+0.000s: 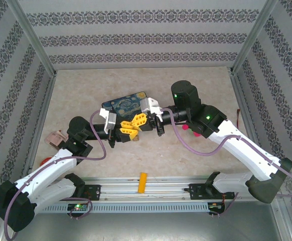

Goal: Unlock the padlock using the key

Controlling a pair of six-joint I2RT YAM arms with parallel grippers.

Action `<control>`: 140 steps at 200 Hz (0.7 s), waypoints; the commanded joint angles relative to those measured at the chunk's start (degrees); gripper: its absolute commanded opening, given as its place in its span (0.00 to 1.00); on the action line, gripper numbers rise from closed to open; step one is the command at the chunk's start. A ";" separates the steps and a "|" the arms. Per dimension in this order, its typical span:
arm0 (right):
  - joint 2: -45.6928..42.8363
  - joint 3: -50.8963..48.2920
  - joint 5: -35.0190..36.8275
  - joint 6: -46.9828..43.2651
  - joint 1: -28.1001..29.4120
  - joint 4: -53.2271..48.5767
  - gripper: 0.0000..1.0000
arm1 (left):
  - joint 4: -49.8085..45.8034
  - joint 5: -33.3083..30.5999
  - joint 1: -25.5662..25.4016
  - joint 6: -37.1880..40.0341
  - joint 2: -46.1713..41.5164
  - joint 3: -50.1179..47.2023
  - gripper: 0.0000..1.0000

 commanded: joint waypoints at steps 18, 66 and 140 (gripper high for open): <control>0.30 -0.80 -1.04 1.06 0.32 1.64 0.00 | 0.81 -2.05 -0.57 2.00 -2.56 0.19 0.09; 0.30 -1.33 -0.38 1.63 0.42 2.40 0.00 | -0.44 -4.88 -0.55 2.93 -3.60 0.07 0.03; -2.77 -1.15 12.67 8.44 0.36 2.19 0.21 | -30.56 -14.39 -0.55 17.58 -6.67 4.95 0.00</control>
